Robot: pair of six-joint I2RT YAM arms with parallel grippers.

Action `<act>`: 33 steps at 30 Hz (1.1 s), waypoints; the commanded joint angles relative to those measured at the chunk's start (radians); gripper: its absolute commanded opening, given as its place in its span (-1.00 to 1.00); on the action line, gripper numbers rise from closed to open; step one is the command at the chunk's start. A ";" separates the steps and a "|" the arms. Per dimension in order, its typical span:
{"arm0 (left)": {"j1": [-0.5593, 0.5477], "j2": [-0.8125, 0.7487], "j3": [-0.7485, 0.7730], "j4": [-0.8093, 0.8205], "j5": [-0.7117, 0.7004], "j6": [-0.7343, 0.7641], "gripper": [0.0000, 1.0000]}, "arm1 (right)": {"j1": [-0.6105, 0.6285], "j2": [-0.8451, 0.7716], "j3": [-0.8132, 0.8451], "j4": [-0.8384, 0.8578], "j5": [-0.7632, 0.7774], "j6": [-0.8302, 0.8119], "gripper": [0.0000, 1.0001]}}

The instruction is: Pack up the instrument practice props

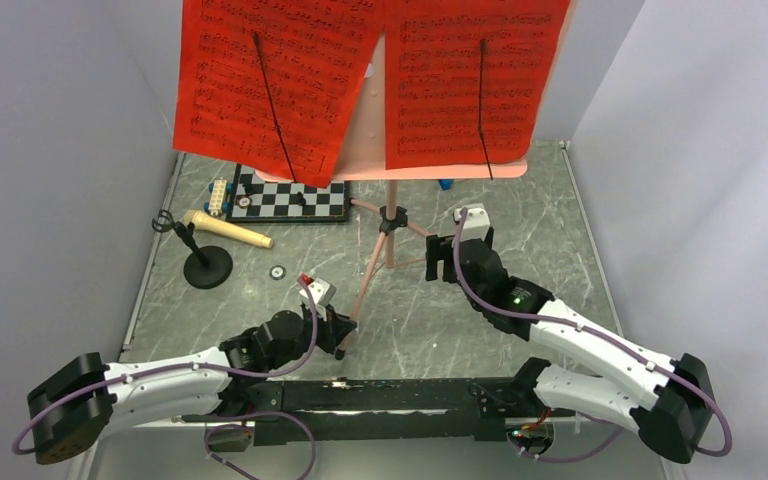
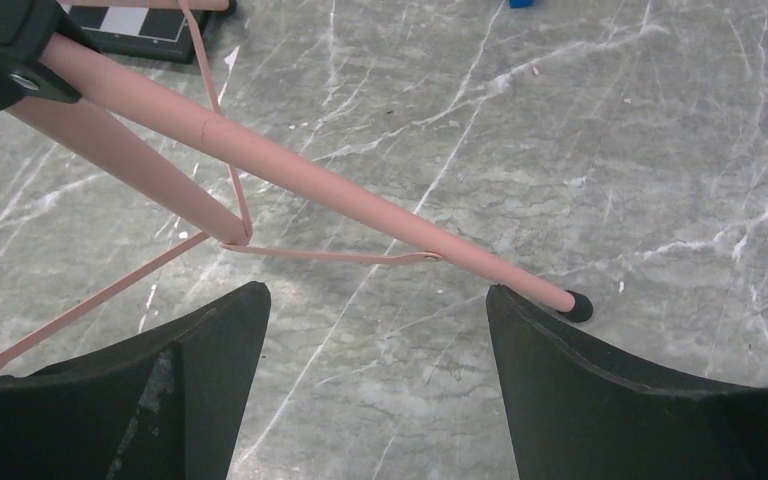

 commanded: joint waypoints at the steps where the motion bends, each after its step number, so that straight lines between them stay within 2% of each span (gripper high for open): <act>1: 0.000 -0.047 -0.019 -0.165 -0.136 -0.057 -1.00 | -0.006 -0.083 0.014 -0.058 -0.002 0.040 0.69; 7: 0.012 -0.124 -0.033 -0.267 -0.248 -0.093 -1.00 | -0.042 -0.171 0.028 -0.186 -0.010 0.110 0.70; 12: 0.030 -0.145 -0.035 -0.325 -0.305 -0.168 -1.00 | -0.056 -0.223 0.031 -0.230 -0.023 0.156 0.70; 21: 0.040 -0.082 0.019 -0.466 -0.445 -0.295 -1.00 | -0.057 -0.319 0.088 -0.311 -0.012 0.193 0.71; 27: 0.073 -0.020 0.054 -0.495 -0.488 -0.329 -1.00 | -0.058 -0.341 0.153 -0.403 0.078 0.244 0.71; 33: 0.113 -0.001 0.061 -0.511 -0.508 -0.350 -1.00 | -0.058 -0.409 0.180 -0.423 0.149 0.243 0.76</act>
